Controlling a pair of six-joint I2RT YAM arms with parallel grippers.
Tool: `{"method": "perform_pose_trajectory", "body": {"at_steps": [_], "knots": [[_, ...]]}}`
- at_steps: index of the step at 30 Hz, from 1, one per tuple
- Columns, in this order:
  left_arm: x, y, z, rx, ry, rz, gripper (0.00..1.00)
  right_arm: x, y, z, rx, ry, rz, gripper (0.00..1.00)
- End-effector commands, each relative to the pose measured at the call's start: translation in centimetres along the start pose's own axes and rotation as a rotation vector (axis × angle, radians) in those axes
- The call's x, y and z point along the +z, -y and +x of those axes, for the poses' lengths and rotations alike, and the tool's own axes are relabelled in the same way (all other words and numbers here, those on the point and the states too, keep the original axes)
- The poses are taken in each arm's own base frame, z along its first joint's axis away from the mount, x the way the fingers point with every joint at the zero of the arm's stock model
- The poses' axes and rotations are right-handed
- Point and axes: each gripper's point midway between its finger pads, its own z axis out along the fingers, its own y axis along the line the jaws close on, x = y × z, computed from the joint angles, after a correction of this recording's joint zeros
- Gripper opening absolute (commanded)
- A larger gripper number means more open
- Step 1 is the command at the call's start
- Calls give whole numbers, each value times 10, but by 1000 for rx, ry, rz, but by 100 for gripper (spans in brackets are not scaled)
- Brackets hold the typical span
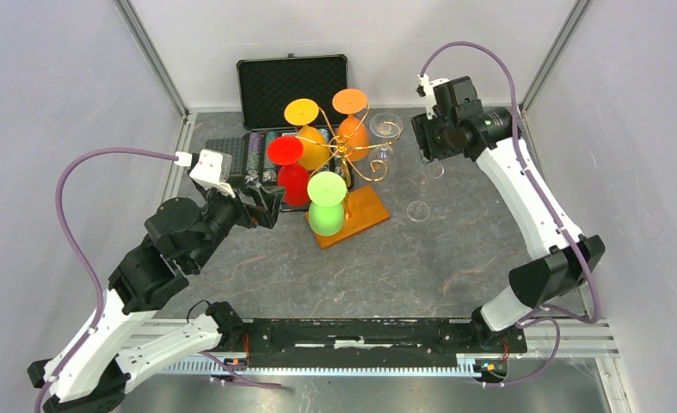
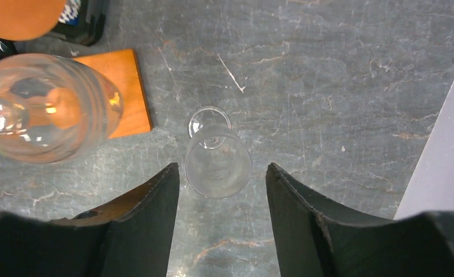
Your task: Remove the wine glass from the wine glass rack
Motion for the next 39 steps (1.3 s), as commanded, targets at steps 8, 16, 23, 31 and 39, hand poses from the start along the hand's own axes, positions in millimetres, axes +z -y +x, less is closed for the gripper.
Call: {"method": "perform_pose_trajectory", "body": {"at_steps": [8,16,23,31,39], "knots": [[-1,27,-13,-46,5,126,100,-75,-25,-17,161,529,-204,80],[7,62,-14,-150,-54,255,100,-141,-71,-26,393,810,-598,82],[17,63,-16,-148,-24,242,100,-147,-47,-50,824,857,-605,76],[18,55,-19,-119,7,210,100,-121,-51,-85,931,784,-612,71],[15,49,-20,-100,28,197,100,-111,-56,-112,950,818,-673,61]]}}
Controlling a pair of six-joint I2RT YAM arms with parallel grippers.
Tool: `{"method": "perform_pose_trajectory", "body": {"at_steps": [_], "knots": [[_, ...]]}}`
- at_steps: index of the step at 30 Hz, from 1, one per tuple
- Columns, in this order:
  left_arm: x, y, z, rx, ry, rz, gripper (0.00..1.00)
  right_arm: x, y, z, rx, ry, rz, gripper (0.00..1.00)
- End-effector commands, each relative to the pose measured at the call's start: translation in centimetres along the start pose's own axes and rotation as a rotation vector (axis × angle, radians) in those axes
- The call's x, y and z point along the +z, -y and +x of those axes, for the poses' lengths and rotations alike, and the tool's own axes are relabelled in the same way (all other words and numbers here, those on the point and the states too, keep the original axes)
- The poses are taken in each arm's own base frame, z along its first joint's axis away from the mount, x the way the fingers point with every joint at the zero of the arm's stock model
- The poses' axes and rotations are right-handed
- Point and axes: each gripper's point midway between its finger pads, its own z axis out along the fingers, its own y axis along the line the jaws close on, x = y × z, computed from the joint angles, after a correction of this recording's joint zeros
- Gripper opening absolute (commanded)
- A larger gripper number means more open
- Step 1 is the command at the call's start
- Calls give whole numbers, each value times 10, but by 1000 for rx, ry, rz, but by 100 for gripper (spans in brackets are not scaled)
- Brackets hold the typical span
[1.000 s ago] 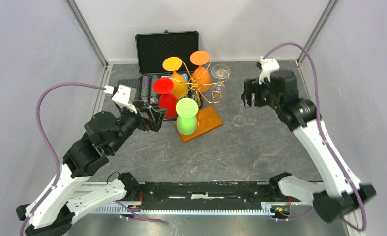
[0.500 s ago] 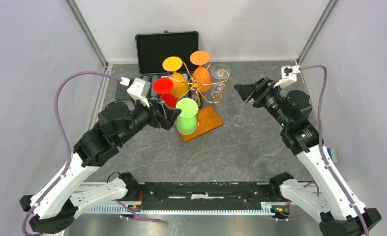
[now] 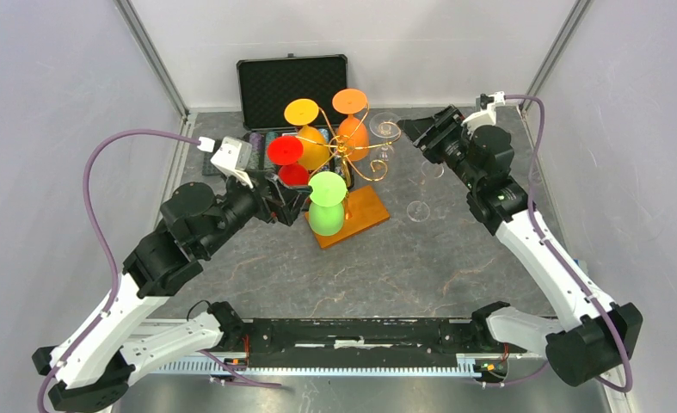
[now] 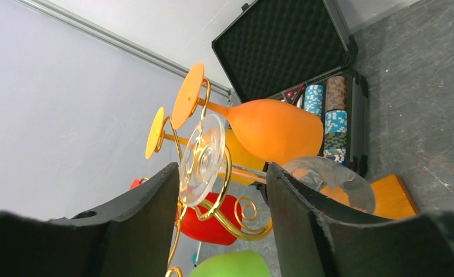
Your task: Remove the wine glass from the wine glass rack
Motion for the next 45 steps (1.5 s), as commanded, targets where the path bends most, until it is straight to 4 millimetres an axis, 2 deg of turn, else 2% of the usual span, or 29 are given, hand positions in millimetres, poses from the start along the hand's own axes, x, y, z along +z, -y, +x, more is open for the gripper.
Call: {"method": "perform_pose_trajectory", "body": {"at_steps": [1,10,15,20,23,28,37,43,45], "knots": [[-2,-3,-12,23,60,-10,100,5,-43,-29,41,93,-137,59],[-3,-5,-10,30,60,-17,100,25,-40,-16,79,30,-145,39],[-3,-7,-7,33,56,-21,100,25,-44,-14,90,22,-172,30],[-4,-9,-6,37,52,-28,100,28,-45,-8,88,-5,-174,30],[-4,-9,-5,39,51,-28,100,29,-47,-4,81,-28,-172,33],[-4,-9,-5,41,50,-29,100,31,-50,-1,71,-42,-170,34],[-6,-9,-4,39,49,-28,100,29,-54,3,70,-61,-164,17],[-6,-10,-4,39,51,-30,100,28,-49,8,54,-86,-141,20],[-6,-10,-4,39,51,-30,100,27,-50,8,53,-86,-139,16]]}}
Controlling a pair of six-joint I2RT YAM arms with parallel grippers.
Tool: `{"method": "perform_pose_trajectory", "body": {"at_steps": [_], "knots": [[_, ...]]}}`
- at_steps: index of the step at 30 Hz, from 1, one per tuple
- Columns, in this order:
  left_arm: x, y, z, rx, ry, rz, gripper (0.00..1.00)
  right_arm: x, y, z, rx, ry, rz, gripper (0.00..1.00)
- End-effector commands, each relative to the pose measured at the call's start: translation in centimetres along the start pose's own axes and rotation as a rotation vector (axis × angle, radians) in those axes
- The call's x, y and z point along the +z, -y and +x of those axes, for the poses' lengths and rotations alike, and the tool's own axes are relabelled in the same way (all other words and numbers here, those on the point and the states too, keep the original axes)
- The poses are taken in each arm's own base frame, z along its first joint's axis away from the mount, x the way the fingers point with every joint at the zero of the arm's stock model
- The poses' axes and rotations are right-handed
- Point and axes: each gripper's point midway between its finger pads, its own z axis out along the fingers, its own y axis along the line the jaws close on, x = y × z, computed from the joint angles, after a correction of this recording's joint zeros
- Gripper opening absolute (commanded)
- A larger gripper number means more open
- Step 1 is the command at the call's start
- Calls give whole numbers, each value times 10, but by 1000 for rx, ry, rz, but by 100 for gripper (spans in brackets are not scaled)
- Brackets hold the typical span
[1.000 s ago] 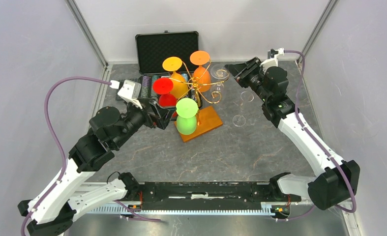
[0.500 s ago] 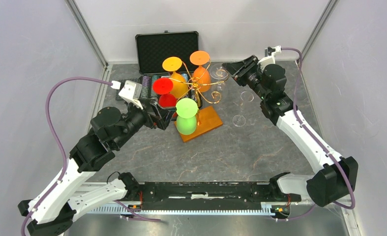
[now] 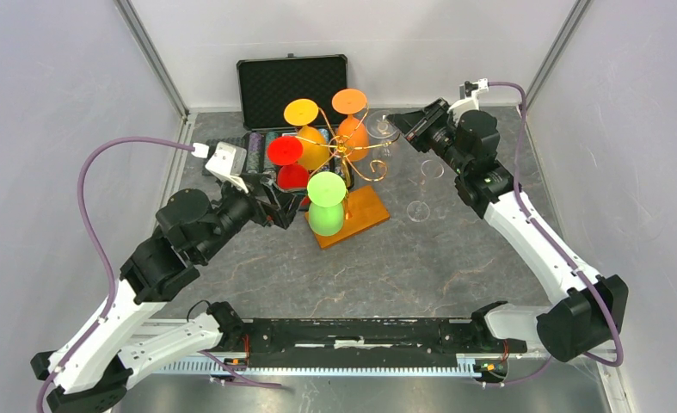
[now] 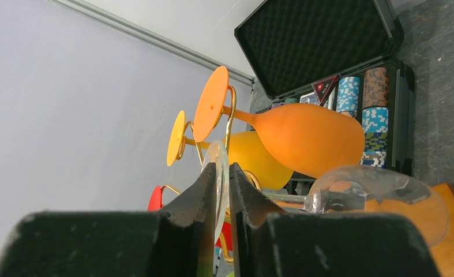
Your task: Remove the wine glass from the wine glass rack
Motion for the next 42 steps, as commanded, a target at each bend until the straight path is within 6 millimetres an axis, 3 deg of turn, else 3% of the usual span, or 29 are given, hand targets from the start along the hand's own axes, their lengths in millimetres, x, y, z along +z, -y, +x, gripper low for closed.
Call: {"method": "perform_pose_trajectory", "body": {"at_steps": [1,4,11,24,34,42], "knots": [[0,-2,-8,29,36,-7,100,-5,-29,-3,-26,-15,-68,13],[0,-2,-8,29,35,-7,100,-7,-31,-10,-30,16,-65,0],[-3,-4,-9,28,43,-13,100,-24,-38,-35,5,152,-53,0],[2,-2,-7,29,38,-9,100,-47,-40,-21,49,120,-74,0],[2,-4,-7,31,36,-18,100,-28,-60,-4,43,44,-124,0],[-4,-8,-11,37,45,-39,100,0,-70,-15,20,78,-133,0]]}}
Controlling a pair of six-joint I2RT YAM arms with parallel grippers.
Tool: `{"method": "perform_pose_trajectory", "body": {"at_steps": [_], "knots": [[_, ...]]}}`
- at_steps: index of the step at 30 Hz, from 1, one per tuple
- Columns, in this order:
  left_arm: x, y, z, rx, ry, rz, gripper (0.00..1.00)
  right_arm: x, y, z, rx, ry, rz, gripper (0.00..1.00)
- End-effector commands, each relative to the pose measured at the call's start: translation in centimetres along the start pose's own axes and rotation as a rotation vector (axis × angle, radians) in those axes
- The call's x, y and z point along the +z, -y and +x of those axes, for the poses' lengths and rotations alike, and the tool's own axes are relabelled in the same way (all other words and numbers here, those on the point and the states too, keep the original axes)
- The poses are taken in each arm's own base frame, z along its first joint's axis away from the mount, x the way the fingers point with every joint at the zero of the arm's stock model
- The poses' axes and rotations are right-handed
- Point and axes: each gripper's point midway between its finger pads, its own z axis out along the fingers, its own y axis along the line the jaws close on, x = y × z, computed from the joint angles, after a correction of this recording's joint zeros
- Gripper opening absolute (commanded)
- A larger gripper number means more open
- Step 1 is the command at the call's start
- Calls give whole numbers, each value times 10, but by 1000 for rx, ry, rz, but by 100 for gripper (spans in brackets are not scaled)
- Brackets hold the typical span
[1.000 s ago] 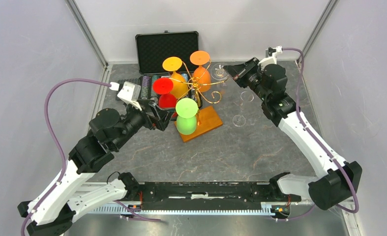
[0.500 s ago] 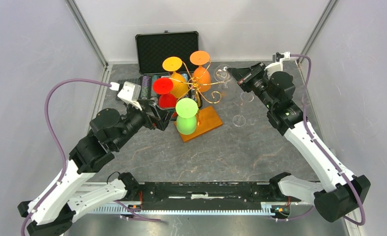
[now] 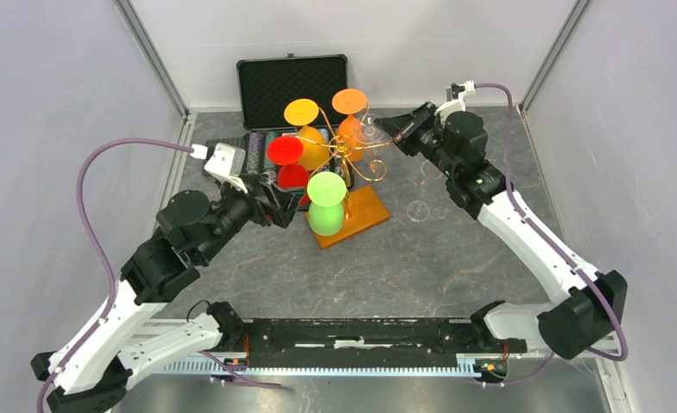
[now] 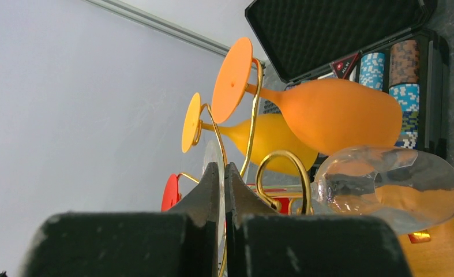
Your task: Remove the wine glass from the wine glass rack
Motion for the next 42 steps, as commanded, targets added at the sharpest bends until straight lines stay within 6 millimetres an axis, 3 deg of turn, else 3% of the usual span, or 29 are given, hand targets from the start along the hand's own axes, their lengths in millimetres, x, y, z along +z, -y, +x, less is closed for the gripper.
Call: {"method": "perform_pose_trajectory", "body": {"at_steps": [1,6,11,16,23,28,35,42], "knots": [[-4,-4,-12,36,36,-19,100,3,-55,-35,-32,108,-141,0],[-5,-4,-16,38,41,-22,100,12,-61,-47,-59,153,-135,0],[-5,4,-17,52,37,24,100,9,-60,-73,-116,278,-84,0],[-6,21,-22,84,28,111,100,-10,-68,-95,-174,372,-63,0],[-13,48,-44,105,80,254,100,-51,-76,-108,-206,427,-43,0],[-7,79,-54,71,84,388,100,-87,-84,-93,-149,383,-122,0],[-8,123,-78,37,162,611,100,-137,-107,-54,-47,212,-300,0],[4,175,-75,171,264,913,100,-186,-111,-27,26,105,-383,0]]}}
